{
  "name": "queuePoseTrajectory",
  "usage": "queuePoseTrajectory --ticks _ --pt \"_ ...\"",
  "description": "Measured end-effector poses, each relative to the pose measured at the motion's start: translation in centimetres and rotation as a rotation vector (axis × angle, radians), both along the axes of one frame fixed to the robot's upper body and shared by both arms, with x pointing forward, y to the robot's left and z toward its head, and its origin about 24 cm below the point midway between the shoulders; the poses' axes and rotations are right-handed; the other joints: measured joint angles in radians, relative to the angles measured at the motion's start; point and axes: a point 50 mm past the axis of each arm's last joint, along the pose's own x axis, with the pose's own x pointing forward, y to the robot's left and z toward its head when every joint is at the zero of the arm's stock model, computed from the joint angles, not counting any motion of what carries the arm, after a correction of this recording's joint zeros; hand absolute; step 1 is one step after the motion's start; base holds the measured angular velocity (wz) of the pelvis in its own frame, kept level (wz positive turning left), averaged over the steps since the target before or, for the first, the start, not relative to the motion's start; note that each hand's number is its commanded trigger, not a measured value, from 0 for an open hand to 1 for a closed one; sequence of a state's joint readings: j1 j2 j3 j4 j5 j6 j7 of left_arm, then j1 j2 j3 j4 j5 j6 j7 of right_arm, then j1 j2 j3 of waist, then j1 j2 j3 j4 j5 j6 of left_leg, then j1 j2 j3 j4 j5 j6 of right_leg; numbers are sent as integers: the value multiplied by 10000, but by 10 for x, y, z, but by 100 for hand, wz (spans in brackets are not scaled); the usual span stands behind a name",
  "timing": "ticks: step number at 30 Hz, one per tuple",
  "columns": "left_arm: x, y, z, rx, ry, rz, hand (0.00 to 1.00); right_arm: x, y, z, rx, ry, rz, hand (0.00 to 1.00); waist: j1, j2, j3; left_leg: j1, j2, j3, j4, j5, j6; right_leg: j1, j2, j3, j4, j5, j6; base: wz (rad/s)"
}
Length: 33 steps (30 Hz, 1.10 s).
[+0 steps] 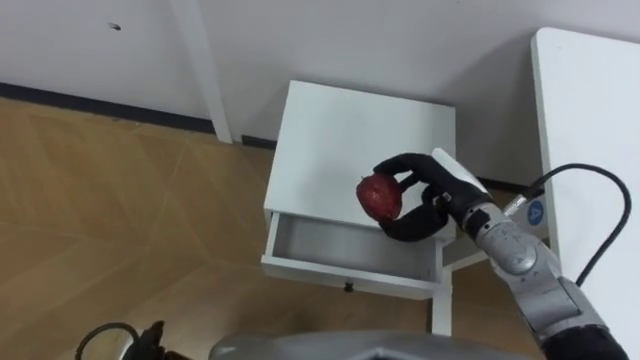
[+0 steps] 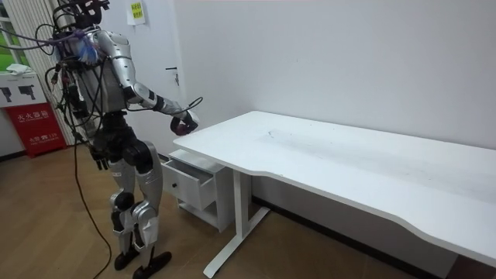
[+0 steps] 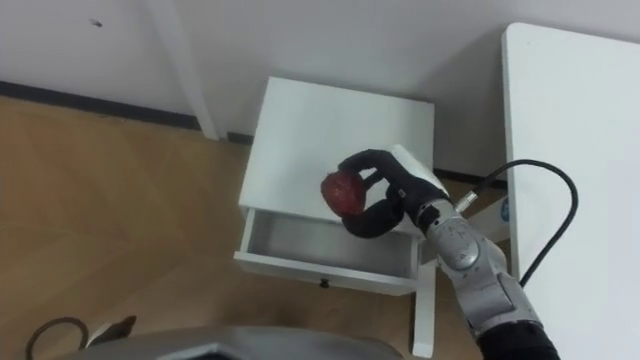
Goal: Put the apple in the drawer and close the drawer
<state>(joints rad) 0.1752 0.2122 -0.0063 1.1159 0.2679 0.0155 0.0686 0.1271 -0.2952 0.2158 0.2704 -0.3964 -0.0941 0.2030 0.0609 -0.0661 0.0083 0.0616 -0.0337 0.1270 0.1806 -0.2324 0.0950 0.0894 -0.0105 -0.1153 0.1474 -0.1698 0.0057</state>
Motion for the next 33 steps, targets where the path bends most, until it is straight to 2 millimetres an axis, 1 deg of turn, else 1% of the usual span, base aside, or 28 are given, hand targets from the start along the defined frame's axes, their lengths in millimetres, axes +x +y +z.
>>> queuePoseTrajectory --ticks 2,4,5,6,7,12,19,28,33 --pt "4 0 0 2 -87 -23 0 -1 1 -1 19 101 90 100 9 -7 18 -22 -6 2 2 0 0 -1 -7 3 5 0 0 0" --pt "4 0 1 3 -119 -28 0 -3 1 -3 54 267 117 100 6 -9 17 -18 -7 6 9 0 1 -2 -9 4 14 0 0 0" --pt "5 0 1 2 -124 -29 0 -5 2 -6 89 466 105 88 7 -13 13 -19 -7 6 15 0 0 -3 -9 4 21 0 0 0" --pt "5 0 1 1 -124 -30 0 -6 2 -7 110 559 91 57 6 -14 13 -21 -7 7 20 0 1 -4 -9 4 22 0 0 0" --pt "5 0 1 -4 -134 -31 0 -8 3 -10 143 753 67 0 6 -12 15 -24 -7 12 32 0 1 -4 -9 4 25 0 0 0" --pt "5 0 1 -5 -127 -29 0 -13 3 -20 137 1280 -91 0 15 10 20 -67 -8 12 75 0 0 -24 -10 3 31 0 0 0" --pt "5 -1 0 -23 -132 -13 0 -14 4 -22 199 1424 -50 0 13 86 3 -62 -11 10 93 0 0 -18 -14 1 27 0 0 0" --pt "4 -1 0 -25 -131 -9 0 -15 4 -22 207 1443 -63 0 -16 85 1 -60 -14 6 92 0 0 12 -17 -4 23 0 0 0" --pt "5 -1 0 30 -169 16 0 -19 2 -30 171 1770 -254 0 -24 83 -1 -76 -22 -52 92 0 1 18 -30 -197 27 0 0 3"
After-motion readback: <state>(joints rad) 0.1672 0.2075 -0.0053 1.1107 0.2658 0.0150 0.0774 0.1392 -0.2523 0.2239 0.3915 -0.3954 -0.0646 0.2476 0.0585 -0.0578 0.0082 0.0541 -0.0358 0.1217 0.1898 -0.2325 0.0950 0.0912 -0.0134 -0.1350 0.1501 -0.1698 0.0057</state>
